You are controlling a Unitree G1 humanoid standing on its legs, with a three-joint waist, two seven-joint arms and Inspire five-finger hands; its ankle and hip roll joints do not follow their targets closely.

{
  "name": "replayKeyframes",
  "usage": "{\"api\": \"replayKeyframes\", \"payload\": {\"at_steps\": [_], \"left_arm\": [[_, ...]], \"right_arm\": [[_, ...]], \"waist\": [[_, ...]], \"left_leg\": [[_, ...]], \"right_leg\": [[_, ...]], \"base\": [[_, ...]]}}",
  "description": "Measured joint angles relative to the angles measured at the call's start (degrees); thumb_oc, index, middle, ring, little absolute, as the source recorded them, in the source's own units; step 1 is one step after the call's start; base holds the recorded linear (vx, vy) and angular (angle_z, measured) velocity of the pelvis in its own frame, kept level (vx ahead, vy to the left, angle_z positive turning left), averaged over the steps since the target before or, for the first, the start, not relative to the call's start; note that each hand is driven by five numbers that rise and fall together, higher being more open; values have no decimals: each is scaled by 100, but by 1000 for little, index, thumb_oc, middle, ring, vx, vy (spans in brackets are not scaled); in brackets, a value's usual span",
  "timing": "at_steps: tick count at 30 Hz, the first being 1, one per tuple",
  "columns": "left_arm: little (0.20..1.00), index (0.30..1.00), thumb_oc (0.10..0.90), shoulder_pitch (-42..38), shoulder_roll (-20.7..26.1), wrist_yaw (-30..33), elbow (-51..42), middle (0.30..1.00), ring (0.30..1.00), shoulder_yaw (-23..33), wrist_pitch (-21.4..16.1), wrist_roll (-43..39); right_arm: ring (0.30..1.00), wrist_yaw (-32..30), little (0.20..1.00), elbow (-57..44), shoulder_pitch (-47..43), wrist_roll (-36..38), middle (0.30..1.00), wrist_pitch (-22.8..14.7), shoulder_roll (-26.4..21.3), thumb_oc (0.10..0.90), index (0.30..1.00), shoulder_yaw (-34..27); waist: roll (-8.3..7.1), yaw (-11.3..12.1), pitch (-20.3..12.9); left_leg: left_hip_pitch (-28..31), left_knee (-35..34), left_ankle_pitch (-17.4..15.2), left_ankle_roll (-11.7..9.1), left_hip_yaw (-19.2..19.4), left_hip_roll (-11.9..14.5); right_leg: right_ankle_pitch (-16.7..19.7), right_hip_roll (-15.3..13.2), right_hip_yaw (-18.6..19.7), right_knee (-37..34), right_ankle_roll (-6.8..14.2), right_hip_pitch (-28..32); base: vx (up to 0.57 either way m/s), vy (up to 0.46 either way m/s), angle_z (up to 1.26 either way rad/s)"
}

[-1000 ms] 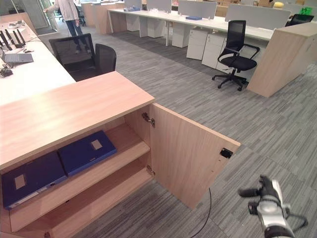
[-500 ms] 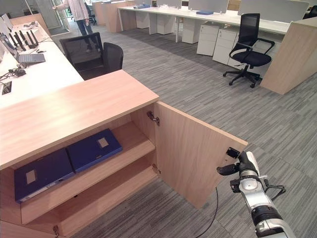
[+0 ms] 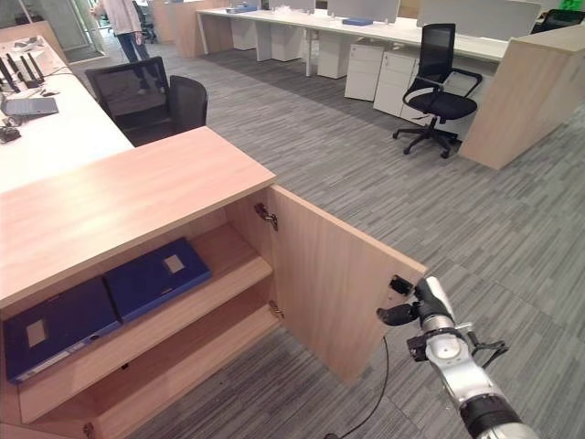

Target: Put the empty folder in the office cabinet

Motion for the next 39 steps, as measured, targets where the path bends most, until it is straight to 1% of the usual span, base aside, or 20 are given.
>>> {"api": "replayKeyframes", "payload": {"at_steps": [4, 8, 13, 15, 19, 21, 22, 23, 25, 26, 27, 28, 29, 30, 31, 32, 33, 34, 36, 39], "left_arm": [[900, 900, 800, 28, 10, 59, 8, 900, 900, 7, 59, 5], [900, 900, 800, -55, -1, 90, -20, 900, 900, -23, 108, -39], [900, 900, 800, -45, -74, 95, -122, 900, 900, -20, 102, -100], [900, 900, 800, 75, -79, 89, -186, 900, 900, -21, 103, -285], [900, 900, 800, 286, -92, 83, -468, 900, 900, -38, 69, -303], [900, 900, 800, 322, -229, 57, -472, 900, 900, -40, 44, -521], [900, 900, 800, 332, -271, 53, -499, 900, 900, -84, -19, -534], [900, 900, 800, 233, -281, 58, -523, 900, 900, -168, -58, -566], [900, 900, 800, 30, -308, 50, -472, 900, 900, -226, -69, -760], [900, 900, 800, -29, -311, 27, -509, 900, 900, -177, -138, -993], [900, 900, 800, -174, -197, -45, -509, 900, 900, -119, -204, -1086], [900, 900, 800, -315, -35, -87, -470, 900, 900, -73, -226, -1142], [900, 900, 800, -355, 4, -66, -397, 900, 900, 2, -246, -1166], [900, 900, 800, -324, -125, -31, -103, 900, 900, -44, -218, -1158], [900, 900, 800, -274, -215, -39, -100, 900, 900, -153, -224, -1144], [900, 900, 800, -421, -267, -36, -107, 900, 900, -613, -121, -850], [900, 900, 800, -518, -206, -31, -55, 900, 900, -837, -142, -755], [900, 900, 800, -397, -129, -65, 0, 900, 900, -817, -98, -727], [900, 900, 800, -254, -91, -78, -146, 900, 900, -760, -57, -726], [900, 900, 800, 29, -56, -128, -383, 900, 900, -675, -137, -721]], "right_arm": [[900, 421, 900, -479, 300, 403, 900, -368, 488, 800, 900, 711], [900, 988, 900, -519, 80, 578, 900, -453, 1452, 800, 900, 2213], [900, 1818, 900, -810, -42, 576, 900, -342, 1454, 800, 900, 3066], [900, 1981, 900, -912, -106, 576, 900, -325, 1624, 800, 900, 3111], [900, 2004, 900, -910, -252, 575, 900, -317, 1404, 800, 900, 3068], [900, 2043, 900, -886, -251, 574, 900, -238, 1205, 800, 900, 3050], [900, 2054, 900, -857, -262, 571, 900, -219, 1129, 800, 900, 3051], [900, 2047, 900, -795, -323, 564, 900, -216, 1055, 800, 900, 3052], [900, 2052, 900, -533, -459, 528, 900, -194, 928, 800, 900, 3052], [900, 2031, 900, -59, -609, 203, 900, -231, 1003, 800, 900, 3010], [900, 1981, 900, 373, -735, -74, 900, -227, 1170, 800, 900, 2960], [900, 1923, 900, 931, -756, -355, 900, -255, 1388, 800, 900, 2819], [900, 1851, 900, 1495, -731, -581, 900, -267, 1592, 800, 900, 2642], [900, 1692, 900, 2247, -498, -763, 900, -313, 1702, 800, 900, 2474], [900, 1579, 900, 2595, -246, -802, 900, -301, 1759, 800, 900, 2292], [900, 1330, 900, 4539, -45, -760, 900, -398, 2311, 800, 900, 1078], [900, 1201, 900, 6146, -224, -285, 900, -316, 2656, 800, 900, -174], [900, 1117, 900, 6586, -358, -183, 900, -275, 2793, 800, 900, -797], [900, 974, 900, 6592, -29, -223, 900, -168, 2737, 800, 900, -1404], [900, 817, 900, 6109, 404, -225, 900, -93, 2623, 800, 900, -1251]], "waist": [[-58, -119, -26], [-48, 78, -82], [3, 390, -128], [-84, 390, -176], [-60, 392, -175], [40, 504, -162], [134, 553, -120], [144, 601, -44], [184, 744, 79], [72, 905, 245], [-181, 920, 394], [-510, 1023, 536], [-655, 1032, 586], [-397, 849, 510], [-186, 830, 362], [-5, 805, 301], [-51, 866, 300], [-136, 941, 247], [-226, 1109, 8], [-245, 1208, -265]], "left_leg": [[-14, -83, -24, -44, -156, 77], [-312, -128, -24, -40, -476, 231], [-358, -128, -46, -10, -513, 249], [-440, -128, -46, -10, -614, 225], [-506, -127, -42, -3, -759, 244], [-555, -28, -27, 49, -775, 304], [-758, 183, 113, 244, -917, 330], [-983, 457, 267, 231, -1137, 342], [-1339, 638, 534, -49, -1248, 314], [-1519, 763, 960, -386, -1245, 167], [-1648, 732, 1468, -677, -1292, -80], [-1833, 1395, 1170, -828, -1185, -398], [-1903, 2577, 91, -199, -867, -639], [-1545, 3306, -760, 90, -597, -672], [-1248, 2981, -950, 253, -454, -641], [-1007, 1971, -1093, 485, -266, -773], [-926, 1355, -1041, 786, -453, -1020], [-803, 1024, -839, 824, -485, -1191], [-497, 513, -737, 899, -610, -1470], [-294, 14, -270, 1070, -976, -1691]], "right_leg": [[14, 96, 9, 3, -93, -69], [10, 272, -68, 4, -97, -279], [8, 299, -79, 4, -103, -258], [9, 260, -73, 7, -103, -259], [18, 310, -144, 45, -192, -265], [42, 357, -216, 40, -287, -252], [29, 428, -317, 53, -307, -285], [14, 439, -419, 52, -343, -296], [-1, 361, -688, 47, -406, -388], [-5, 285, -759, 118, -432, -397], [-24, -18, -868, 140, -603, -443], [104, -376, -1046, 3, -852, -392], [104, -627, -1046, 8, -848, -322], [41, -609, -1241, 9, -758, -59], [38, -549, -1304, 68, -711, -73], [-39, -637, -1562, 429, -452, -196], [-103, -873, -1854, 613, -238, -263], [-95, -1040, -1994, 499, -142, -164], [3, -1317, -2154, 501, 44, 133], [80, -1463, -2492, 540, 188, 355]], "base": [[-15, 11, -15], [-8, 10, 15], [-2, -11, 18], [-8, -42, 30], [-3, -60, 10], [-146, -102, 11], [-190, -81, 28], [-114, -66, 66], [-138, -82, 87], [-189, -56, 98], [-76, -21, 102], [-70, 10, 82], [-17, 21, 91], [-82, 80, 79], [-65, 118, 137], [-67, 196, 153], [-50, 203, 154], [-68, 247, 122], [-93, 219, 120], [-125, 206, 99]]}}
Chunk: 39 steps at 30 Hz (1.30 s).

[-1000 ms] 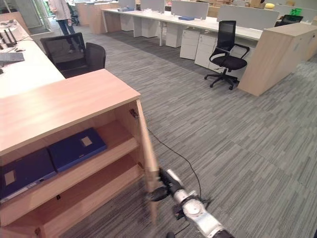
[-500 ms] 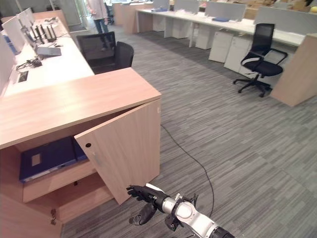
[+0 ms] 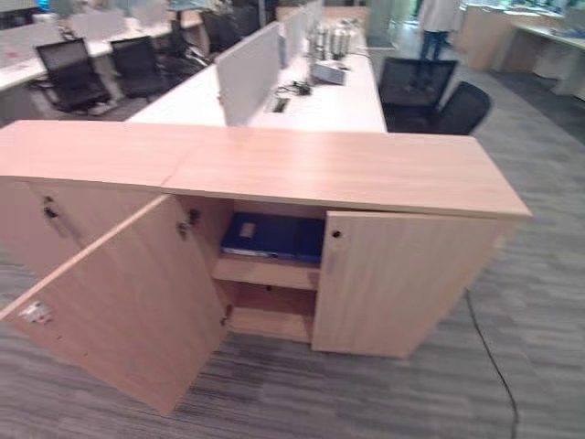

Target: Put the empty folder in the office cabinet

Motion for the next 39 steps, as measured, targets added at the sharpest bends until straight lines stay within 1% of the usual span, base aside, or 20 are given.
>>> {"api": "replayKeyframes", "payload": {"at_steps": [1, 2, 3, 4, 7, 8, 10, 11, 13, 15, 18, 19, 22, 24, 25, 28, 29, 32, 36, 39], "left_arm": [[900, 900, 800, 26, 52, -49, -10, 900, 900, 1, -7, -2], [900, 900, 800, 54, 70, -80, 19, 900, 900, 153, -23, -5], [900, 900, 800, 30, 49, -77, 54, 900, 900, 263, -29, -4], [900, 900, 800, 64, 47, -76, 66, 900, 900, 254, -22, -4], [900, 900, 800, 162, 35, -106, 49, 900, 900, 386, -67, -9], [900, 900, 800, 204, 35, -165, 76, 900, 900, 523, -56, -19], [900, 900, 800, 223, 37, -180, 75, 900, 900, 728, -91, -27], [900, 900, 800, 248, 70, -171, 71, 900, 900, 817, -90, -79], [900, 900, 800, 237, 83, -172, 65, 900, 900, 1180, -108, -266], [900, 900, 800, 244, 94, -153, 50, 900, 900, 1333, -133, -457], [900, 900, 800, 245, 165, -126, 96, 900, 900, 1349, -131, -451], [900, 900, 800, 234, 294, -70, 67, 900, 900, 1427, -94, -444], [900, 900, 800, 172, 783, -42, -88, 900, 900, 1863, -90, -469], [900, 900, 800, 52, 1236, 52, -158, 900, 900, 2084, -147, -497], [900, 900, 800, -31, 1462, -17, -181, 900, 900, 2226, -95, -639], [900, 900, 800, -264, 2162, -25, -374, 900, 900, 2417, -156, -848], [900, 900, 800, -474, 2561, 18, -506, 900, 900, 2391, -153, -874], [900, 900, 800, -695, 2821, 212, -893, 900, 900, 2401, -226, -852], [900, 900, 800, -1087, 2848, 289, -987, 900, 900, 2163, -291, -563], [900, 900, 800, -1186, 2846, 300, -933, 900, 900, 2086, -235, -405]], "right_arm": [[900, -46, 900, -232, 95, 0, 900, -1, 19, 800, 900, 214], [900, -45, 900, -310, 161, 3, 900, 6, 41, 800, 900, 227], [900, -51, 900, -406, 230, 4, 900, 6, 45, 800, 900, 229], [900, -64, 900, -455, 256, 9, 900, 4, 39, 800, 900, 233], [900, -66, 900, -484, 239, 127, 900, 5, 75, 800, 900, 255], [900, -60, 900, -527, 201, 131, 900, -5, 105, 800, 900, 255], [900, -65, 900, -517, 297, 169, 900, -10, 165, 800, 900, 262], [900, -32, 900, -517, 254, 180, 900, -9, 225, 800, 900, 261], [900, -16, 900, -517, 272, 222, 900, -12, 265, 800, 900, 256], [900, -19, 900, -505, 331, 236, 900, -12, 247, 800, 900, 246], [900, -25, 900, -519, 428, 236, 900, -42, 204, 800, 900, 249], [900, -27, 900, -512, 501, 236, 900, -30, 174, 800, 900, 233], [900, -24, 900, -528, 519, 309, 900, -30, 173, 800, 900, 186], [900, -34, 900, -648, 524, 337, 900, -38, 158, 800, 900, 199], [900, -14, 900, -713, 548, 337, 900, -56, 133, 800, 900, 197], [900, 33, 900, -738, 502, 337, 900, -88, 94, 800, 900, 208], [900, 63, 900, -733, 495, 334, 900, -104, 57, 800, 900, 210], [900, 61, 900, -704, 495, 327, 900, -90, -17, 800, 900, 232], [900, 111, 900, -687, 490, 322, 900, -75, -75, 800, 900, 232], [900, 115, 900, -693, 484, 319, 900, -72, -85, 800, 900, 232]], "waist": [[-18, -42, -1], [-41, 1, -11], [-40, 0, -9], [-24, 12, -9], [-31, 117, -16], [-39, 155, 7], [-76, 170, 34], [-71, 271, 55], [-119, 287, 74], [-126, 316, 80], [-126, 316, 81], [-68, 319, 44], [-122, 326, 49], [-124, 323, 43], [-128, 315, 46], [-105, 304, 46], [-94, 284, 44], [-72, 277, 42], [-57, 215, 35], [-82, 85, 29]], "left_leg": [[43, -104, 124, -14, -199, -14], [26, -93, 135, -26, -322, -34], [50, -83, 146, -42, -466, -44], [84, -86, 144, -61, -554, -57], [123, -88, 132, -84, -713, -123], [148, -81, 142, -88, -831, -167], [208, -78, 151, -97, -901, -193], [176, -81, 127, -132, -929, -224], [148, -81, 119, -158, -1058, -274], [148, -84, 130, -173, -1113, -282], [140, -80, 131, -175, -1120, -267], [137, -84, 132, -175, -1115, -255], [155, -105, 140, -184, -1084, -191], [158, -107, 141, -191, -1031, -140], [151, -108, 139, -196, -1020, -128], [162, -108, 136, -224, -909, -74], [174, -108, 142, -237, -877, -59], [191, -107, 143, -237, -840, -57], [252, -106, 141, -240, -717, -53], [274, -106, 126, -263, -675, -36]], "right_leg": [[17, -11, -86, 13, -4, 55], [80, -32, -112, 35, 33, 129], [87, -39, -246, 42, 25, 257], [66, -70, -308, 110, 27, 286], [-25, -172, -401, 216, 145, 394], [-51, -211, -471, 223, 180, 516], [-75, -237, -530, 226, 212, 592], [-156, -279, -582, 240, 307, 630], [-223, -278, -743, 135, 397, 756], [-250, -268, -770, 116, 419, 765], [-255, -252, -769, 110, 411, 760], [-262, -251, -752, 104, 399, 744], [-275, -209, -722, 99, 380, 699], [-284, -171, -697, 103, 383, 661], [-293, -157, -669, 102, 382, 653], [-309, -117, -556, 108, 389, 591], [-310, -96, -479, 95, 387, 572], [-308, -93, -435, 97, 385, 566], [-282, -78, -349, 53, 356, 558], [-279, -66, -271, 46, 356, 557]], "base": [[-106, 213, 87], [-105, 271, 89], [-29, 117, 68], [-51, 199, 64], [-49, 107, 32], [-41, 43, 35], [-62, 41, 29], [-57, 51, 15], [-18, 38, 26], [3, 45, 20], [7, 26, 1], [17, 20, -5], [20, 2, -8], [13, -15, -11], [11, -16, -11], [11, -12, -17], [16, -9, -21], [13, -6, -9], [14, -7, -16], [14, -2, -8]]}}
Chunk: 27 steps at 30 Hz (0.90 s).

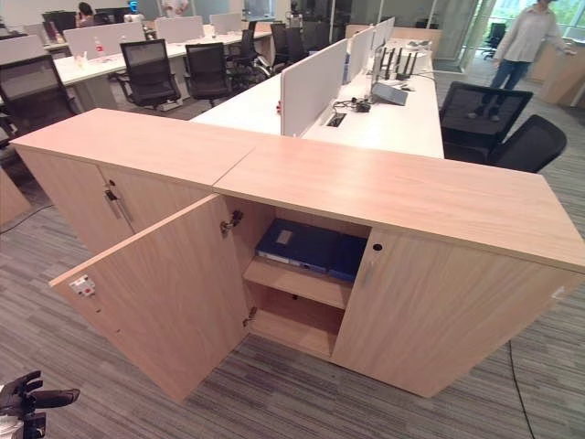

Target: Put the empty folder in the office cabinet

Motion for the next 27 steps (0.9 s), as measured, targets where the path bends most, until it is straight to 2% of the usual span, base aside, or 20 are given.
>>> {"api": "replayKeyframes", "payload": {"at_steps": [8, 16, 19, 23, 25, 27], "left_arm": [[900, 900, 800, -122, 10, -4, -96, 900, 900, -439, 43, 170], [900, 900, 800, -296, 21, -20, -1031, 900, 900, -766, 111, 226], [900, 900, 800, -616, 28, -48, -1359, 900, 900, -842, 201, 197], [900, 900, 800, -881, 278, -98, -1100, 900, 900, -1072, 219, 175], [900, 900, 800, -1398, 454, -117, -486, 900, 900, -1406, 229, 170], [900, 900, 800, -1632, 540, -121, -99, 900, 900, -1459, 246, 161]], "right_arm": [[900, 51, 900, -4, -10, -44, 900, 8, -18, 800, 900, -4], [900, 69, 900, 15, 1, -164, 900, 49, -20, 800, 900, -11], [900, 71, 900, 13, -2, -173, 900, 67, -21, 800, 900, -15], [900, 103, 900, 2, -11, -201, 900, 66, -23, 800, 900, -14], [900, 110, 900, 0, -28, -202, 900, 68, -26, 800, 900, 3], [900, 118, 900, -3, -56, -201, 900, 66, -25, 800, 900, 20]], "waist": [[-12, -16, -6], [-99, -8, -3], [-125, -28, 1], [-133, -58, 6], [-141, -104, 3], [-139, -182, 5]], "left_leg": [[44, 1, -3, -8, 123, 56], [74, -2, -20, -39, 153, 55], [101, -3, -17, -48, 177, 59], [112, -2, -13, -44, 219, 63], [123, -2, 8, -13, 255, 63], [126, -2, 8, -14, 286, 62]], "right_leg": [[13, 62, 140, -26, -17, -32], [23, 52, 188, -18, -30, -30], [24, 54, 196, -25, -31, -10], [44, 57, 214, -48, -27, -12], [59, 60, 250, -89, -34, -18], [76, 65, 281, -112, -33, -27]], "base": [[1, -8, -8], [1, -7, -2], [0, 0, 0], [2, -5, -2], [-1, -5, -7], [-4, -7, -8]]}}
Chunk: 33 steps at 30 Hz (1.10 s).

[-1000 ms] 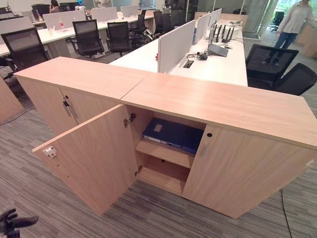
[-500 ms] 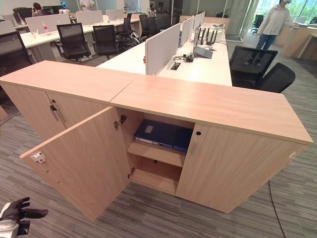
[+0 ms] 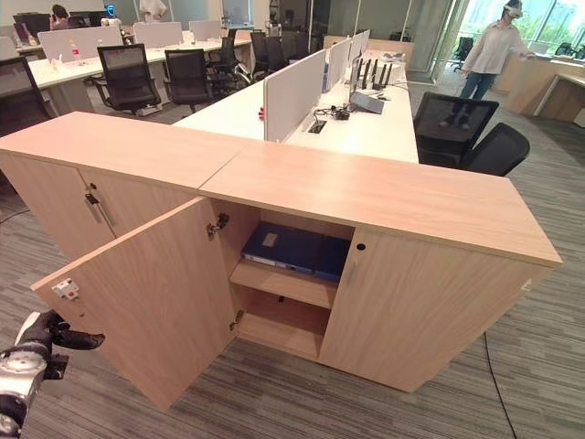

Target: Put the empty folder in the office cabinet

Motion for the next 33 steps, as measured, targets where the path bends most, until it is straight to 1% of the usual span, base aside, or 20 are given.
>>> {"api": "replayKeyframes", "payload": {"at_steps": [2, 6, 8, 11, 12, 13, 15, 16, 17, 18, 19, 21, 22, 24, 25, 27, 28, 29, 32, 33], "left_arm": [[900, 900, 800, -347, 87, -62, 484, 900, 900, -220, 20, -9], [900, 900, 800, -605, 142, -153, 810, 900, 900, -233, 94, -249], [900, 900, 800, -614, 142, -146, 814, 900, 900, -234, 119, -441], [900, 900, 800, -595, 107, -107, 726, 900, 900, -233, 131, -462], [900, 900, 800, -536, 88, -61, 532, 900, 900, -219, 201, -519], [900, 900, 800, -364, 76, 37, 151, 900, 900, -184, 300, -623], [900, 900, 800, 67, 31, 130, -723, 900, 900, -172, 335, -665], [900, 900, 800, 353, -133, 202, -1222, 900, 900, -101, 341, -679], [900, 900, 800, 757, -206, 274, -1798, 900, 900, 123, 339, -680], [900, 900, 800, 1095, -386, 288, -2280, 900, 900, 348, 329, -683], [900, 900, 800, 1784, -886, 297, -3231, 900, 900, 672, 161, -715], [900, 900, 800, 2379, -1464, 291, -3982, 900, 900, 728, -133, -909], [900, 900, 800, 2549, -1658, 228, -4206, 900, 900, 622, -196, -913], [900, 900, 800, 2646, -1949, -1, -4228, 900, 900, 156, -187, -940], [900, 900, 800, 2781, -2091, -32, -4454, 900, 900, -206, -179, -1154], [900, 900, 800, 2870, -2039, -276, -4736, 900, 900, -731, -166, -1357], [900, 900, 800, 2880, -1970, -478, -5024, 900, 900, -1260, -79, -1660], [900, 900, 800, 2877, -1956, -596, -5135, 900, 900, -1439, -41, -1792], [900, 900, 800, 2579, -1732, -1189, -5575, 900, 900, -2314, 228, -2348], [900, 900, 800, 2226, -1748, -1432, -5670, 900, 900, -2680, 306, -2556]], "right_arm": [[900, 4, 900, 1, -6, 1, 900, 12, 0, 800, 900, 1], [900, 47, 900, -5, -5, 5, 900, 9, -5, 800, 900, 1], [900, 57, 900, -6, -12, 5, 900, 6, -8, 800, 900, 1], [900, 58, 900, -13, -13, 5, 900, 2, -6, 800, 900, -1], [900, 52, 900, -18, -5, 5, 900, -2, -6, 800, 900, -2], [900, 50, 900, -18, 4, 6, 900, -1, -6, 800, 900, -6], [900, 46, 900, -5, 29, 4, 900, 4, 7, 800, 900, -9], [900, 27, 900, -2, 64, 1, 900, 0, 32, 800, 900, -12], [900, 23, 900, -2, 66, 1, 900, 0, 46, 800, 900, -30], [900, 24, 900, -2, 59, -5, 900, 1, 55, 800, 900, -37], [900, 6, 900, 9, 85, -9, 900, 17, 80, 800, 900, -101], [900, -20, 900, 13, 85, -12, 900, 50, 125, 800, 900, -141], [900, -9, 900, 36, 75, -12, 900, 62, 154, 800, 900, -185], [900, -21, 900, 61, 2, -14, 900, 87, 238, 800, 900, -206], [900, -9, 900, 46, -71, -15, 900, 84, 280, 800, 900, -206], [900, -4, 900, 59, -78, -16, 900, 101, 307, 800, 900, -204], [900, -22, 900, 60, -84, -24, 900, 113, 328, 800, 900, -90], [900, -18, 900, 62, -92, -30, 900, 110, 334, 800, 900, -62], [900, -17, 900, 62, -197, -194, 900, 103, 330, 800, 900, 132], [900, -16, 900, 54, -257, -254, 900, 102, 332, 800, 900, 223]], "waist": [[-11, 1, -5], [-35, -43, -8], [-42, -79, -3], [-58, -77, 5], [-67, -54, 10], [-78, -15, 18], [-126, 139, 45], [-154, 225, 40], [-165, 264, 44], [-170, 287, 47], [-176, 392, 55], [-165, 472, 56], [-159, 527, 54], [-153, 520, 78], [-121, 510, 132], [-98, 505, 161], [-81, 480, 177], [-71, 443, 175], [-46, 200, 169], [-41, 112, 169]], "left_leg": [[-1, 0, 1, 1, 51, 5], [-6, -1, 0, -1, 124, 2], [-8, -2, -9, -15, 121, 3], [-17, -4, -16, -31, 127, 2], [-26, -4, -17, -31, 126, 2], [-41, -5, -16, -31, 125, 1], [-71, -4, -7, -34, 114, -5], [-61, -4, -4, -34, 102, -15], [-51, -5, -4, -33, 100, -25], [-53, -7, -5, -33, 90, -36], [-50, -10, -5, -33, 69, -73], [-49, -27, -6, -31, 39, -112], [-47, -27, -5, -31, 38, -121], [-51, -28, 4, -43, 16, -125], [-43, -29, 14, -45, 5, -124], [-54, -29, 15, -30, -3, -124], [-61, -30, 23, -27, -8, -124], [-63, -29, 23, -28, -4, -122], [-62, -29, 46, -50, 11, -118], [-60, -30, 51, -35, 34, -107]], "right_leg": [[21, 4, 59, -8, -4, -35], [63, 1, 95, -12, -19, -80], [62, -1, 108, -10, -19, -87], [63, -5, 173, 18, -20, -114], [63, -9, 177, 36, -20, -124], [63, -15, 177, 63, -19, -141], [62, -33, 170, 87, -18, -172], [57, -51, 168, 97, -11, -165], [53, -71, 170, 115, -7, -160], [41, -89, 169, 133, 11, -164], [19, -126, 166, 161, 41, -161], [15, -148, 156, 177, 48, -149], [18, -168, 163, 172, 46, -144], [12, -176, 154, 204, 53, -135], [20, -192, 167, 194, 43, -130], [28, -190, 165, 187, 31, -134], [33, -184, 177, 182, 26, -147], [35, -182, 177, 179, 23, -151], [49, -172, 188, 157, 22, -152], [105, -146, 201, 109, -6, -146]], "base": [[-1, -8, -15], [-1, -11, -9], [0, 0, 0], [0, 0, 0], [0, 0, 0], [0, 0, 0], [-4, -7, 5], [-8, -2, 7], [-6, 7, 5], [3, 21, 5], [7, 26, 9], [7, 22, 10], [5, 26, 11], [5, 24, 6], [0, 0, 0], [0, 0, 0], [0, 0, 0], [0, 0, 0], [-1, -7, -4], [-6, -22, -10]]}}
